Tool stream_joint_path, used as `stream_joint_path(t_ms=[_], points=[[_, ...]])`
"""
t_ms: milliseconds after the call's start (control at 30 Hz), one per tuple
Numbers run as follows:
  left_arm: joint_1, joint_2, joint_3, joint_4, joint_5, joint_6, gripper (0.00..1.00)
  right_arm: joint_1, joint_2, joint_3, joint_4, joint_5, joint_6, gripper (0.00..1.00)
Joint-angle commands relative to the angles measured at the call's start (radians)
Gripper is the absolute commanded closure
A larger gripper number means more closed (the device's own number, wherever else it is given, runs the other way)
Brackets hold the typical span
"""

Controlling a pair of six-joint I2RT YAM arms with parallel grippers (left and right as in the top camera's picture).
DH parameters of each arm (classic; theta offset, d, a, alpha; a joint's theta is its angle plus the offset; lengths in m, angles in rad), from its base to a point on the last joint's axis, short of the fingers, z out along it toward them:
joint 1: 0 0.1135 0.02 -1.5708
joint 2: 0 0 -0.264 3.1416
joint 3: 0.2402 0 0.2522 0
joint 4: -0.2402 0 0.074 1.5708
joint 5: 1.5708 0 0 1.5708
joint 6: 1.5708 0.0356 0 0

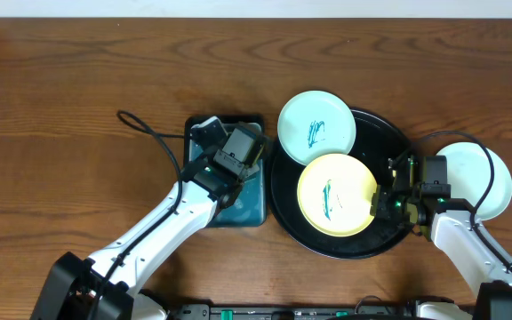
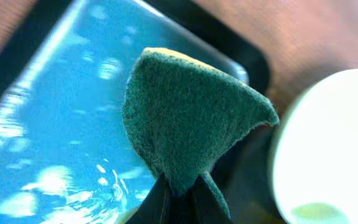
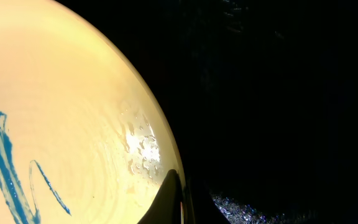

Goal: Clean dirty plates on tray and stack at the side
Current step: 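Carry the green sponge from the water tray onto the yellow plate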

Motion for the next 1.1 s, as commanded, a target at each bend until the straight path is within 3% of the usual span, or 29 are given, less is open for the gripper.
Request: stream_joint_path(t_ms=[0, 167, 400, 900, 1067], points=[[0.004, -0.002, 0.012, 0.047, 0.095, -0.068, 0.93, 0.015, -0.003, -0.015, -0.003, 0.021, -0.014, 0.99], [0.003, -0.002, 0.012, 0.109, 0.182, -0.05, 0.92, 0.015, -0.003, -0.015, -0.003, 0.021, -0.014, 0.99], [-0.041, -0.002, 0.013, 0.235, 0.329, 0.213, 0.92, 0.015, -0.003, -0.015, -0.003, 0.021, -0.014, 0.99], [-0.291, 0.064, 0.013, 0.422, 0.335, 0.443, 0.92, 0.015, -0.003, -0.015, -0.005, 0.021, -0.014, 0.99], [-0.337, 0.15, 0.013, 0.493, 0.335, 0.461, 0.92, 0.015, -0.003, -0.015, -0.006, 0.021, -0.014, 0.99]])
